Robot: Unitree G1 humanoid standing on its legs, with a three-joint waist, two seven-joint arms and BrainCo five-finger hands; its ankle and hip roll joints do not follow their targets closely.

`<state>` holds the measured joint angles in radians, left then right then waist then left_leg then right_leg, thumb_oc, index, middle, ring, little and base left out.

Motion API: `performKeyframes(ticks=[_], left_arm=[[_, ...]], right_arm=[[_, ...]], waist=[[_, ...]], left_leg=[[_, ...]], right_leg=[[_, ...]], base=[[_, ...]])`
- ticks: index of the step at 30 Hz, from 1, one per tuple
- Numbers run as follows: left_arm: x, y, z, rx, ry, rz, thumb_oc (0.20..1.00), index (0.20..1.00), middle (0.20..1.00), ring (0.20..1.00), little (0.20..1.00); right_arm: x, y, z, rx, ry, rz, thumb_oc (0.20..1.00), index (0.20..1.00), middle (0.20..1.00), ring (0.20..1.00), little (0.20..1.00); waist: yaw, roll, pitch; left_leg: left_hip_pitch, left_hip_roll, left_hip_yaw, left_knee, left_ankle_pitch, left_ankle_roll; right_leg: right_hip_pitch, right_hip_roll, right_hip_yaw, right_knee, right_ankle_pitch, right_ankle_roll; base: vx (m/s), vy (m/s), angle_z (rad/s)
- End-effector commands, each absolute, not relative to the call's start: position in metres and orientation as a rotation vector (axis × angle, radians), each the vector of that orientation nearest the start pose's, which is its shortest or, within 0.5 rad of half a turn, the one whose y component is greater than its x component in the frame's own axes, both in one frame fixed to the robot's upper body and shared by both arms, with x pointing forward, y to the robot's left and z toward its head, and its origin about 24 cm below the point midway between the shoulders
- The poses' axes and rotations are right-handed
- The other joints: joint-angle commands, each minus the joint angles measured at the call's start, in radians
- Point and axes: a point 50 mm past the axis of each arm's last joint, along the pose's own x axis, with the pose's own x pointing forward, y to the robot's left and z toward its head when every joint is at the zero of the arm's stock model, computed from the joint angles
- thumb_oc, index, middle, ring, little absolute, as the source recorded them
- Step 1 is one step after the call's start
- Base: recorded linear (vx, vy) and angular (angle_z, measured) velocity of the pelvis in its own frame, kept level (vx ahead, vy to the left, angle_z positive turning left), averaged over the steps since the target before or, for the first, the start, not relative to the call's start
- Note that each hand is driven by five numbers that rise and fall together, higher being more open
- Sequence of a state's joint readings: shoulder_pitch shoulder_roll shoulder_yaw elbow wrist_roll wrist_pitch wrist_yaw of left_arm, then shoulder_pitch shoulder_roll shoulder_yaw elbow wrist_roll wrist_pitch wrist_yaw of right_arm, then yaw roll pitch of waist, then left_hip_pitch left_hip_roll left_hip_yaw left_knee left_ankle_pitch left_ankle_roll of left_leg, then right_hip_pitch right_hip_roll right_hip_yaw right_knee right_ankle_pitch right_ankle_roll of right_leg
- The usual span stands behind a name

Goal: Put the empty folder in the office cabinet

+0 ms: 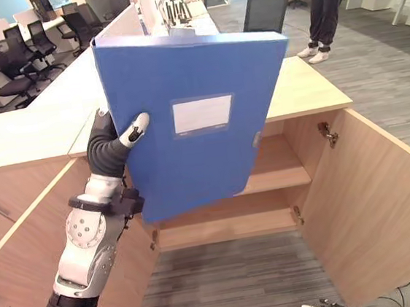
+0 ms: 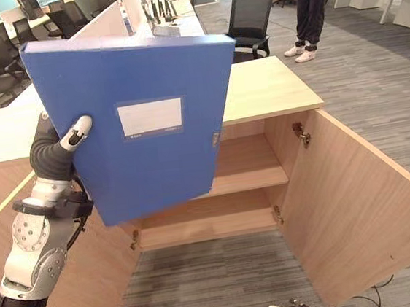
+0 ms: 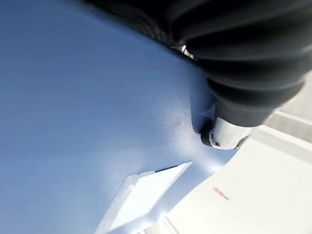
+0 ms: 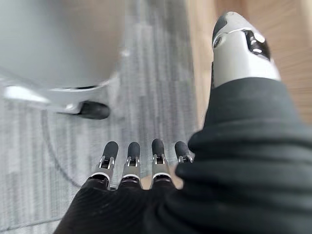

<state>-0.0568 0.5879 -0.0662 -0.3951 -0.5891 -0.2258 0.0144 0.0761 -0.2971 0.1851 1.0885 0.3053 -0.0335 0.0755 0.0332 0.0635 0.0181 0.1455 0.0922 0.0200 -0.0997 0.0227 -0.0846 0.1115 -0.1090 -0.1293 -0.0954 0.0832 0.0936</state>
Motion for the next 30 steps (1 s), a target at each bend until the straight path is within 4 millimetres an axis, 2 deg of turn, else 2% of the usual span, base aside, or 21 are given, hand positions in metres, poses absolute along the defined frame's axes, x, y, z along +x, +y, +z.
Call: performKeyframes(ticks=[1,3,4,5,6,7,11,12,13,14,15,19,30], left_arm=[[0.234,0.197,0.211,-0.099,-0.721,-0.289,0.200,0.200,0.200,0.200,0.200],[0.232,0.199,0.200,-0.118,-0.669,-0.276,0.200,0.200,0.200,0.200,0.200],[0.232,0.199,0.199,-0.118,-0.667,-0.276,0.200,0.200,0.200,0.200,0.200],[0.231,0.201,0.196,-0.124,-0.654,-0.271,0.200,0.200,0.200,0.200,0.200],[0.231,0.202,0.193,-0.125,-0.642,-0.268,0.200,0.200,0.200,0.200,0.200],[0.232,0.204,0.187,-0.128,-0.614,-0.265,0.200,0.200,0.200,0.200,0.200],[0.232,0.206,0.176,-0.098,-0.565,-0.260,0.200,0.200,0.200,0.200,0.200],[0.232,0.206,0.176,-0.099,-0.565,-0.260,0.200,0.200,0.200,0.200,0.200],[0.232,0.206,0.174,-0.092,-0.553,-0.259,0.200,0.200,0.200,0.200,0.200],[0.234,0.206,0.169,-0.074,-0.530,-0.256,0.200,0.200,0.200,0.200,0.200],[0.235,0.206,0.167,-0.073,-0.523,-0.253,0.200,0.200,0.200,0.200,0.200],[0.239,0.203,0.161,-0.065,-0.499,-0.267,0.200,0.200,0.200,0.200,0.200],[0.255,0.195,0.153,-0.046,-0.464,-0.289,0.200,0.200,0.200,0.200,0.200]], right_arm=[[0.151,-0.232,-0.130,0.031,0.868,-0.095,1.000,1.000,1.000,1.000,1.000],[0.179,-0.226,-0.108,0.043,0.709,-0.032,1.000,1.000,1.000,1.000,1.000],[0.179,-0.226,-0.108,0.042,0.712,-0.033,1.000,1.000,1.000,1.000,1.000],[0.189,-0.224,-0.096,0.056,0.636,-0.006,1.000,1.000,1.000,1.000,1.000],[0.199,-0.223,-0.082,0.068,0.559,0.023,1.000,1.000,1.000,1.000,1.000],[0.215,-0.218,-0.051,0.088,0.406,0.106,1.000,1.000,1.000,1.000,1.000],[0.229,-0.207,0.005,0.157,0.170,0.267,1.000,1.000,1.000,1.000,1.000],[0.228,-0.207,0.006,0.157,0.171,0.266,1.000,1.000,1.000,1.000,1.000],[0.231,-0.205,0.016,0.171,0.132,0.295,1.000,1.000,1.000,1.000,1.000],[0.235,-0.196,0.034,0.201,0.062,0.363,1.000,1.000,1.000,1.000,1.000],[0.236,-0.191,0.042,0.224,0.038,0.400,1.000,1.000,1.000,1.000,1.000],[0.237,-0.172,0.061,0.286,-0.015,0.538,1.000,1.000,1.000,1.000,1.000],[0.235,-0.141,0.070,0.385,-0.014,0.720,1.000,1.000,1.000,1.000,1.000]], waist=[[0.003,-0.047,0.032],[0.008,-0.049,0.037],[0.008,-0.048,0.034],[0.008,-0.050,0.035],[0.007,-0.051,0.038],[0.006,-0.054,0.038],[0.002,-0.059,0.035],[0.001,-0.059,0.036],[0.000,-0.059,0.035],[-0.001,-0.061,0.035],[-0.003,-0.061,0.034],[-0.006,-0.065,0.034],[-0.016,-0.072,0.030]], left_leg=[[-0.017,-0.031,-0.031,0.012,-0.033,0.007],[-0.018,-0.030,-0.035,0.012,-0.033,0.007],[-0.012,-0.029,-0.035,0.012,-0.045,0.006],[-0.013,-0.029,-0.037,0.012,-0.045,0.006],[-0.019,-0.030,-0.036,0.012,-0.032,0.007],[-0.021,-0.029,-0.038,0.012,-0.031,0.007],[-0.014,-0.026,-0.041,0.012,-0.044,0.005],[-0.013,-0.026,-0.041,0.012,-0.044,0.005],[-0.013,-0.025,-0.042,0.012,-0.045,0.006],[-0.013,-0.024,-0.041,0.012,-0.044,0.006],[-0.012,-0.024,-0.040,0.012,-0.045,0.006],[-0.010,-0.022,-0.037,0.012,-0.046,0.005],[-0.004,-0.019,-0.033,0.012,-0.049,0.002]], right_leg=[[0.026,-0.024,-0.009,0.026,-0.084,0.054],[0.026,-0.023,-0.011,0.026,-0.084,0.053],[0.034,-0.022,-0.011,0.023,-0.094,0.054],[0.033,-0.021,-0.011,0.024,-0.094,0.053],[0.026,-0.022,-0.011,0.027,-0.085,0.052],[0.025,-0.021,-0.012,0.028,-0.087,0.050],[0.032,-0.019,-0.014,0.029,-0.100,0.050],[0.033,-0.019,-0.015,0.029,-0.100,0.050],[0.032,-0.019,-0.014,0.031,-0.101,0.050],[0.031,-0.019,-0.013,0.034,-0.102,0.050],[0.030,-0.018,-0.014,0.035,-0.102,0.050],[0.029,-0.018,-0.011,0.040,-0.105,0.048],[0.027,-0.015,-0.005,0.045,-0.109,0.048]], base=[[0.00,0.000,0.00],[0.02,-0.003,0.01],[0.04,-0.007,0.02],[0.01,-0.002,0.03],[-0.03,-0.004,0.05],[-0.03,-0.001,0.06],[0.04,-0.002,0.07],[0.06,-0.001,0.04],[0.00,0.000,0.00],[0.00,0.000,0.00],[0.00,0.000,0.00],[0.00,0.000,0.00],[0.00,0.000,0.00]])
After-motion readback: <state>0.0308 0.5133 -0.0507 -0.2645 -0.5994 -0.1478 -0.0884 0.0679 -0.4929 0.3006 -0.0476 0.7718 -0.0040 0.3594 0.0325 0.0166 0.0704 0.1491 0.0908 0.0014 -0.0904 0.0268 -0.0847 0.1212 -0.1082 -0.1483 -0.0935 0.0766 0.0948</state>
